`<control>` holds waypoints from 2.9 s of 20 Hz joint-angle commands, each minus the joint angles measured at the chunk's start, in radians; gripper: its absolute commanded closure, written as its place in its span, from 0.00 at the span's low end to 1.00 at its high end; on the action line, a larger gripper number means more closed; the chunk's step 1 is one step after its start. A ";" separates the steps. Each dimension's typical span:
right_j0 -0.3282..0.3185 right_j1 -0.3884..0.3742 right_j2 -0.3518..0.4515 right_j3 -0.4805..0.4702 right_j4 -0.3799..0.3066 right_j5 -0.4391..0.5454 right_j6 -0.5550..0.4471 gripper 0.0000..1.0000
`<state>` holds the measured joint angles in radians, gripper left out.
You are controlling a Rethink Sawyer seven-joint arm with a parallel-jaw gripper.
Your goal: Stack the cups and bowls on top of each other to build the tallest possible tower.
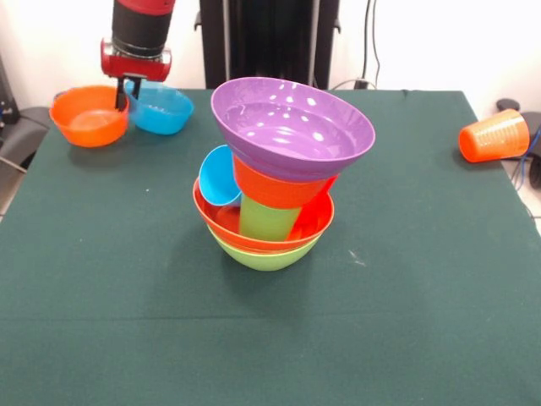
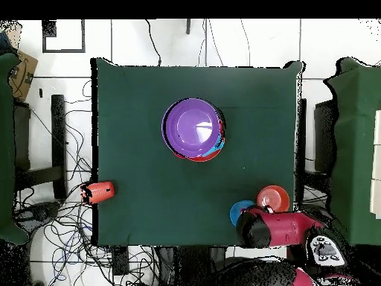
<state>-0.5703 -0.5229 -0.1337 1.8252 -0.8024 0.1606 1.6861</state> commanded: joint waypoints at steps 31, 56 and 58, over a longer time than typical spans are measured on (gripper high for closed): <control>-0.248 -0.363 0.520 0.109 0.079 0.483 -0.342 1.00; -0.310 -0.450 0.693 0.205 0.139 0.566 -0.246 1.00; -0.307 -0.436 0.691 0.194 0.123 0.569 -0.237 1.00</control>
<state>-0.9048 -0.9839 0.4884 1.9935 -0.6437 0.5874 1.6711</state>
